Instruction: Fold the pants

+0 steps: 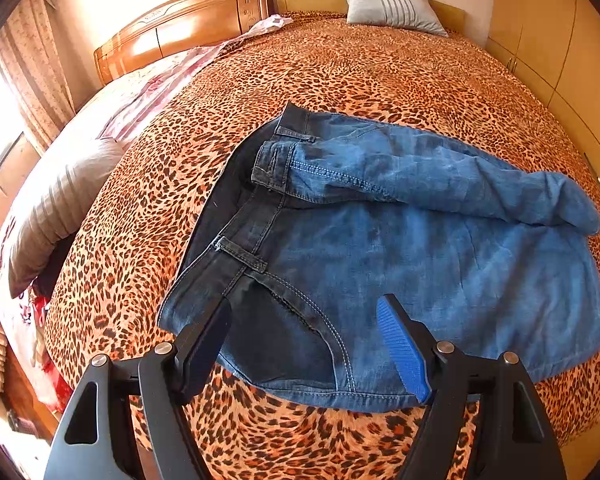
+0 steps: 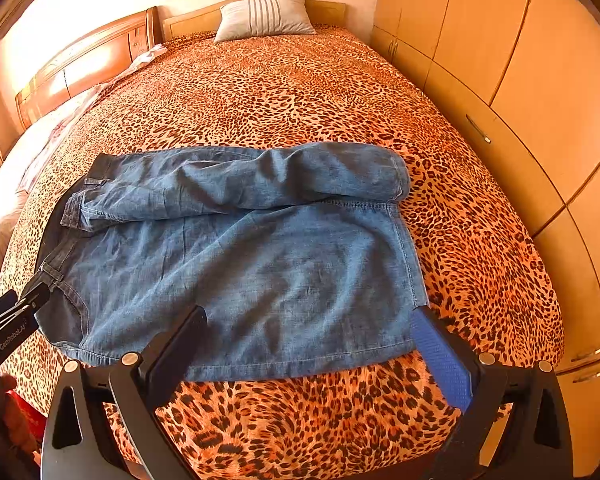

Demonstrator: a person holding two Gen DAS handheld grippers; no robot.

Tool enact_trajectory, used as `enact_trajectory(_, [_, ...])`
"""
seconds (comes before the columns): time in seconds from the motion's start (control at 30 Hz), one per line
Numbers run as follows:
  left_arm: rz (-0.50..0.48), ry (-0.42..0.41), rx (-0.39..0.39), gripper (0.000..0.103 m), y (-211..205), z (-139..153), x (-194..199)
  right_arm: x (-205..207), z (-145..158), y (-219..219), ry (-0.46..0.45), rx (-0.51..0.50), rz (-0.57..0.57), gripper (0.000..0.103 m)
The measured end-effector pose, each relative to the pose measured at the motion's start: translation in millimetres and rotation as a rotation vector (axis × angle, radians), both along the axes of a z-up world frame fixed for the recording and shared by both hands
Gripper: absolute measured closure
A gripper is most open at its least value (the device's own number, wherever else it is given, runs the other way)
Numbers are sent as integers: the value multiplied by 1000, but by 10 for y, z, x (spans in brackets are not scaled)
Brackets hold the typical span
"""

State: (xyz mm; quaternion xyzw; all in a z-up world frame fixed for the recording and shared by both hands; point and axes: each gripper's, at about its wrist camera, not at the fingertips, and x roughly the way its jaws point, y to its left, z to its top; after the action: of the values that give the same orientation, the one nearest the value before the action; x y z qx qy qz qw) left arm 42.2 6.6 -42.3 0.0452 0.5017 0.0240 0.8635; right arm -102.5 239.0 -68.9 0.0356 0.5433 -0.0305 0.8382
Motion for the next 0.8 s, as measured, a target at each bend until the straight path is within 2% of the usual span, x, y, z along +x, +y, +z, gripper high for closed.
enact_trajectory(0.17, [-37,53,35,29,160,-73,502,188,-39,-264,30,10,-55,1])
enact_trajectory(0.23, [-68,62,55,29,218,-61,762,310,-52,-494,49,23,-106,1])
enact_trajectory(0.33, [-124,111,39,30,329,12,1301,572,-87,-878,72,73,-174,1])
enact_trajectory(0.4, [-121,150,-16,29,443,110,1715,801,-133,-1129,99,86,-209,1])
enact_trajectory(0.53, [-72,282,-231,28,677,183,2573,1256,-317,-1490,149,126,-231,1])
enact_trajectory(0.63, [-19,354,-256,28,714,2,3019,1608,-531,-1705,177,170,-238,1])
enact_trajectory(0.73, [23,431,-291,29,718,-328,3279,1957,-822,-1860,220,224,-246,1])
enact_trajectory(0.8, [31,481,-279,31,685,-552,3427,2136,-1012,-1932,250,252,-259,1])
